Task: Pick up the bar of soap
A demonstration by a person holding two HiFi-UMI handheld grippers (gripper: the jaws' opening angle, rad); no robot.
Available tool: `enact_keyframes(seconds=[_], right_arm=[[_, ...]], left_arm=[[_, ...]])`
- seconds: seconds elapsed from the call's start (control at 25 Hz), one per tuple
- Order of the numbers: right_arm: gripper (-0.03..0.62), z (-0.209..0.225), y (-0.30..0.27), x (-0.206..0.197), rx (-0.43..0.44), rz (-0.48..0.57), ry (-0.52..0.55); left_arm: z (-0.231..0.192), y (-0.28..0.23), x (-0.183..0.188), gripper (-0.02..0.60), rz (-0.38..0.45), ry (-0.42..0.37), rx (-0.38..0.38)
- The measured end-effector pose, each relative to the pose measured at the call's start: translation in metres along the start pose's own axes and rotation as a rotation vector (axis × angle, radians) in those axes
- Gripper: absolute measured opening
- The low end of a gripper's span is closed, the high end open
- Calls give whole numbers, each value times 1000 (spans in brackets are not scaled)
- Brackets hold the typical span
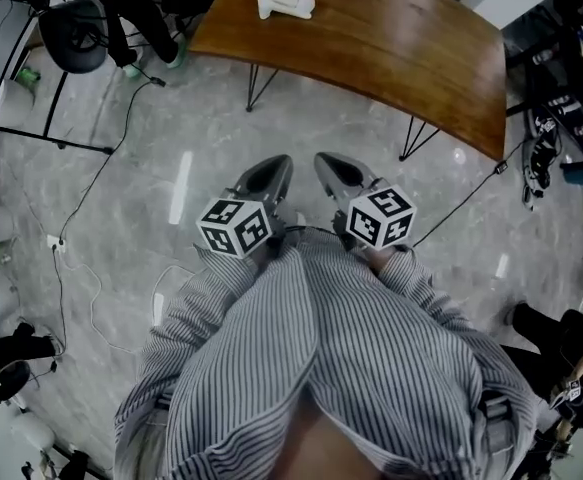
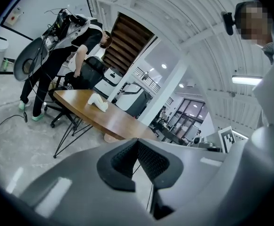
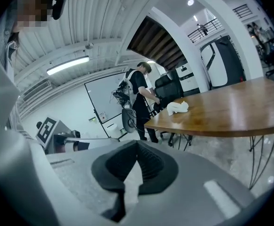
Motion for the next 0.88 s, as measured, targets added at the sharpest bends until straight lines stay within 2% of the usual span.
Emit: enact_keyframes(seconds=[0.32, 0.64, 0.88], right_arm=[[2, 35, -46, 15, -20, -14, 13], [2, 92, -132, 52, -62, 8, 20], [2, 119, -206, 80, -26, -35, 35]], left_arm=[[-32, -52, 14, 5, -20, 10, -17], [-92, -132, 63, 5, -16, 9, -46], [-139, -194, 105, 5, -52, 1, -63]])
Point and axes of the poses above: the fingertips, and each gripper's own axes: y backward along the fingers, z to its right, x out of its top, the point moved 7 cm from there along y, backward along the fingers, and after that the axes turned 13 degrees about z, right-handed, at the moved point
